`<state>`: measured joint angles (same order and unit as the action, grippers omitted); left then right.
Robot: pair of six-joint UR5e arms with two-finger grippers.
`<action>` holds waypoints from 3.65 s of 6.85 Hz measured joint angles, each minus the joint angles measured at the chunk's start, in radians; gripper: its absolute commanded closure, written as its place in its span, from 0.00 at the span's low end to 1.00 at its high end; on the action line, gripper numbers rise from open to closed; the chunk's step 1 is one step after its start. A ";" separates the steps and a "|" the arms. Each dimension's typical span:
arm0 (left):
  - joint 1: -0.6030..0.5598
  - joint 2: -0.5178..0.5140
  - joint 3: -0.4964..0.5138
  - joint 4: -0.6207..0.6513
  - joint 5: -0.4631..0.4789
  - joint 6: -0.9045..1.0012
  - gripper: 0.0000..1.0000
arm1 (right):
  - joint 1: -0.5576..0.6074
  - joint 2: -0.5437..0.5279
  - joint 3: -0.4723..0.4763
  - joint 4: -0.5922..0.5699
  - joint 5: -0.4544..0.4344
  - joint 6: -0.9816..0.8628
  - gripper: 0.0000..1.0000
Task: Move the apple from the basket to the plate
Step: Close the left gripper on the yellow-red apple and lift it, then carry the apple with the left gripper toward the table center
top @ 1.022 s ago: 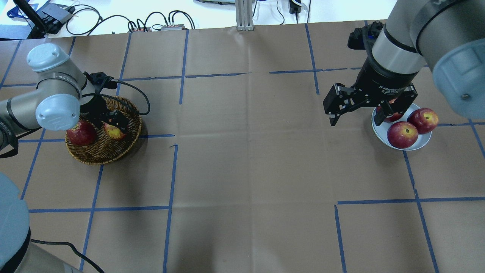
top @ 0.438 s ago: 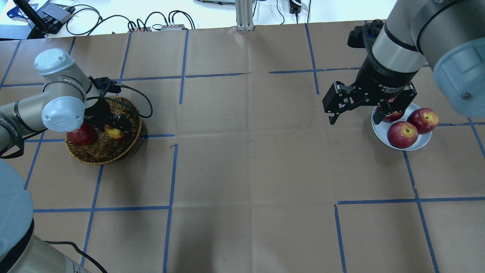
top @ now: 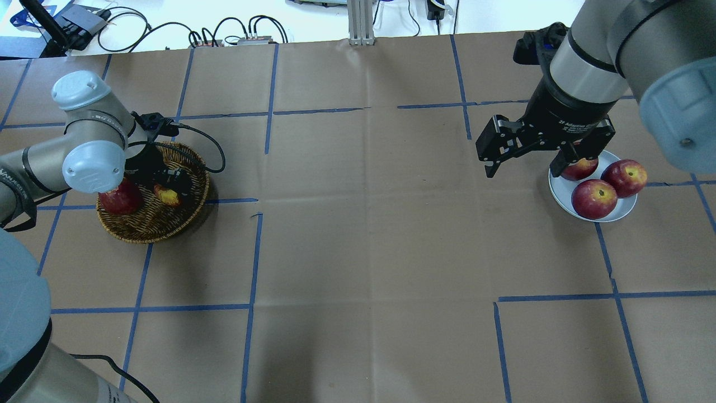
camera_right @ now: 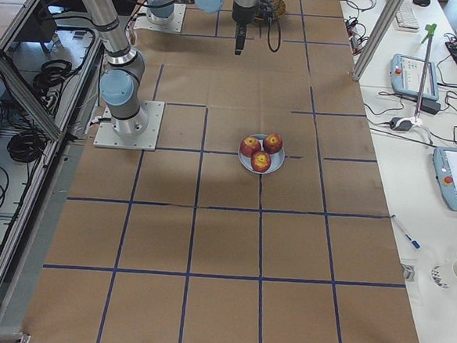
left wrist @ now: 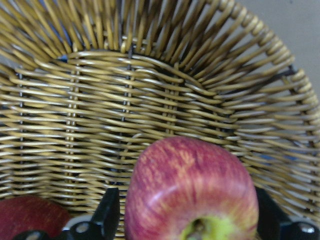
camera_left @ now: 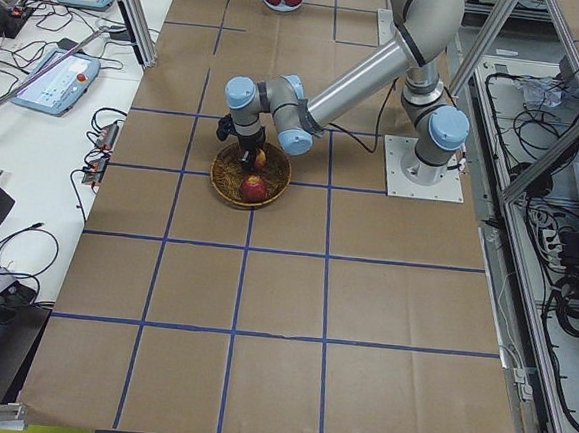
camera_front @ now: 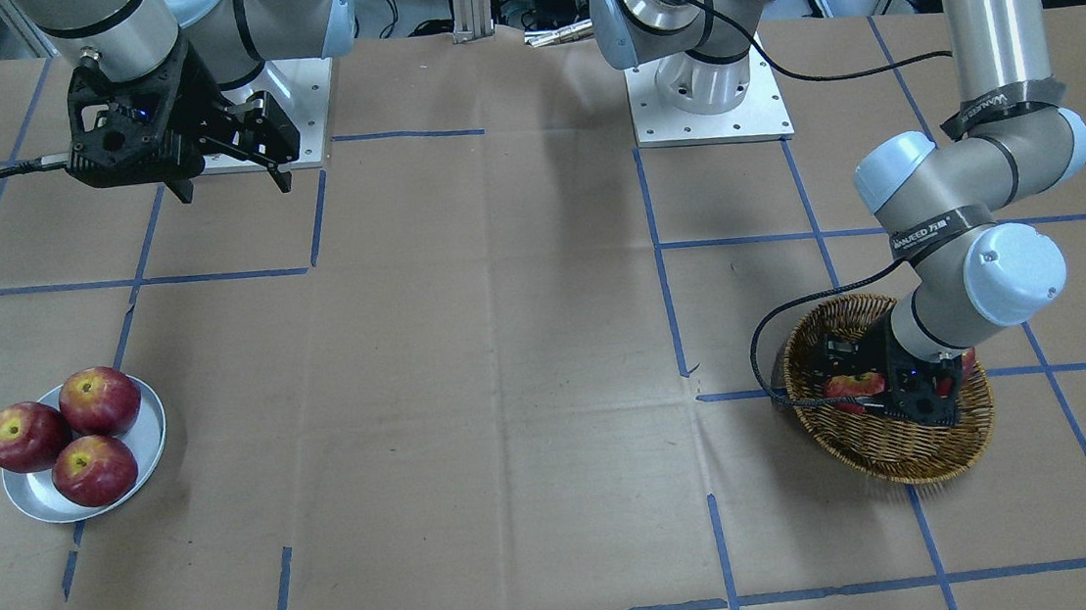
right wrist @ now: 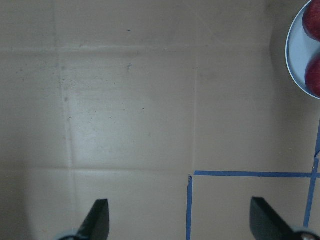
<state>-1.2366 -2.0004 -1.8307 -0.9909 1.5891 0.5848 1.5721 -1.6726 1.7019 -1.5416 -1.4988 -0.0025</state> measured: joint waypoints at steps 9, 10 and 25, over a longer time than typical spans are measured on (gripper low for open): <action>-0.311 0.143 0.047 -0.050 0.006 -0.403 0.46 | -0.001 -0.001 -0.003 -0.005 0.009 0.005 0.00; -0.361 0.146 0.045 -0.051 0.006 -0.484 0.46 | -0.001 -0.001 -0.003 -0.009 0.003 0.007 0.00; -0.728 -0.131 0.169 0.094 -0.022 -0.904 0.26 | -0.001 -0.007 -0.002 -0.061 -0.070 0.101 0.00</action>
<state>-1.9646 -2.1313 -1.6622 -0.8972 1.5668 -0.3190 1.5708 -1.6797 1.6996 -1.6030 -1.5693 0.0984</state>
